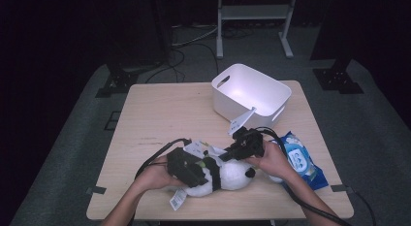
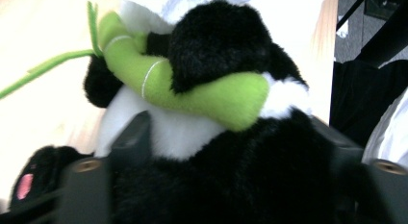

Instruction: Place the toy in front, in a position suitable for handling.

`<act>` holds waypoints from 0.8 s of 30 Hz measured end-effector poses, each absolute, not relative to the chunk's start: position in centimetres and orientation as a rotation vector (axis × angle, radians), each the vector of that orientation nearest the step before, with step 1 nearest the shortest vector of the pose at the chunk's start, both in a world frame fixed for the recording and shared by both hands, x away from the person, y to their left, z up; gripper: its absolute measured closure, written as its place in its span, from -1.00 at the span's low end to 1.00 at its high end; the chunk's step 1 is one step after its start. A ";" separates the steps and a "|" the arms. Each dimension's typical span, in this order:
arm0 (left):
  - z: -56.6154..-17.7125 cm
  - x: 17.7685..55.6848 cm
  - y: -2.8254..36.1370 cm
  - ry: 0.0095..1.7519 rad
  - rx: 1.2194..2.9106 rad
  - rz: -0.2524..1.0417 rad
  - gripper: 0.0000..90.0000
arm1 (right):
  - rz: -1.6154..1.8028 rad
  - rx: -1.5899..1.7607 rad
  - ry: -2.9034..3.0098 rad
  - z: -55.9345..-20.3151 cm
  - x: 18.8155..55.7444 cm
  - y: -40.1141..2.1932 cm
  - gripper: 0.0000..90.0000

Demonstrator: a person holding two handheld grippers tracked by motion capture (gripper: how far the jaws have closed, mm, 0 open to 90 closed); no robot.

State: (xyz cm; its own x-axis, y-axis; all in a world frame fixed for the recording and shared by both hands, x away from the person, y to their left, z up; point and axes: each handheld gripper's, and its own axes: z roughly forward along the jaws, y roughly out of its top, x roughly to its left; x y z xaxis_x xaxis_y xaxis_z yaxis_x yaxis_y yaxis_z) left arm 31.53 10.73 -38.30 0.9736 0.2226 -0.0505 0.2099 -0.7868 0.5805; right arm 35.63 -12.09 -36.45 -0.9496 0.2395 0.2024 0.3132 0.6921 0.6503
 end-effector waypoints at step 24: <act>-38.6 33.1 11.8 0.259 2.394 0.100 -0.59 | -1.068 -0.497 -2.816 -37.3 36.1 -11.1 0.79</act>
State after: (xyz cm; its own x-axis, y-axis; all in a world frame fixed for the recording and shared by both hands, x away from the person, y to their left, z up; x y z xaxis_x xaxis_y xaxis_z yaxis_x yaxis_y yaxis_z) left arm 33.07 11.84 -38.57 0.9769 0.2137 -0.0002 0.1586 -0.7243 0.6710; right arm 36.11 -11.09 -37.30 -0.9430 0.2689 0.1959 0.3312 0.7027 0.6296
